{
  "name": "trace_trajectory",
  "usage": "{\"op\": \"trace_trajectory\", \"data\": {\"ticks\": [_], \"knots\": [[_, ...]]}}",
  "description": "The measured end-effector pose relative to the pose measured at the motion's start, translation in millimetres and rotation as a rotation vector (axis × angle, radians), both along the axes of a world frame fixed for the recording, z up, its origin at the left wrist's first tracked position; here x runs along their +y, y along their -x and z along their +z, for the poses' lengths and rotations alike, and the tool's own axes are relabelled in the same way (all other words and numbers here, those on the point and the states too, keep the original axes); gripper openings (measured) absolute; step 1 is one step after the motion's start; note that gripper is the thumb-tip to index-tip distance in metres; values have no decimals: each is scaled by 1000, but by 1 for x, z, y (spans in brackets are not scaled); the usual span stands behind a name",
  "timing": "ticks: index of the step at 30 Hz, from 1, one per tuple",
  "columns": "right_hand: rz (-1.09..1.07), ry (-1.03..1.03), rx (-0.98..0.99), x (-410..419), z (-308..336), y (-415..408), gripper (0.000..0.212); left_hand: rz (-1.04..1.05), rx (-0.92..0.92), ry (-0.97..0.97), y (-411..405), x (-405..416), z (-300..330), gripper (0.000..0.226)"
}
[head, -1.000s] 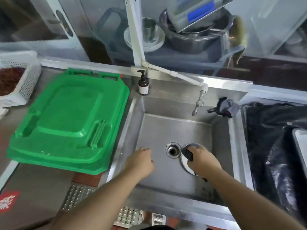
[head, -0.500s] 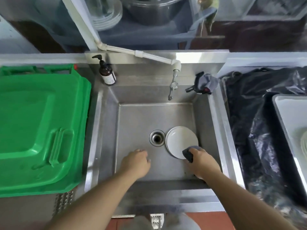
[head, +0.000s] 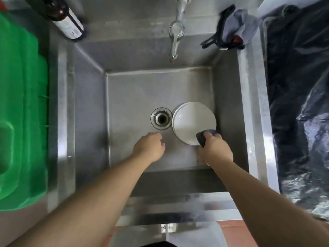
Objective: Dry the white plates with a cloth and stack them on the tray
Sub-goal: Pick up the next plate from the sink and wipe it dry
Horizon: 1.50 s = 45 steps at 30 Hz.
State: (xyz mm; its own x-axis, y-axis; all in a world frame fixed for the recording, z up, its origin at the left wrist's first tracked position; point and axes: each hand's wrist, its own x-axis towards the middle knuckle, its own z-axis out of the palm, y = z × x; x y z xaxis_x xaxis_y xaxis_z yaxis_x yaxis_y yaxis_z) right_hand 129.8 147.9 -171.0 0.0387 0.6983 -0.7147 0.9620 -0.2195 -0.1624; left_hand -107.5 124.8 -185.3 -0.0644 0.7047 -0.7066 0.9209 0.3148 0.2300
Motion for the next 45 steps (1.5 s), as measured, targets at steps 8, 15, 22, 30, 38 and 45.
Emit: {"op": "trace_trajectory", "data": {"ticks": [8, 15, 22, 30, 38, 45], "knots": [[-92, -77, -39, 16, -59, -10, 51, 27, -58, -76, -26, 38, -75, 28], [-136, -180, 19, 20, -80, -19, 53, 110, -76, -82, -50, 63, -117, 23], [-179, -238, 70, 20, -84, -19, 55, 355, -94, -13, -60, 81, -136, 22], [-219, -250, 102, 17, -81, -23, 49, 620, -148, 76, -59, 88, -150, 14], [-217, -281, 102, 13, -75, -24, 46, 757, -314, 62, -74, 81, -145, 10], [-225, -289, 83, 3, -67, -18, 49, 993, -556, 147, -71, 71, -133, 19]]}}
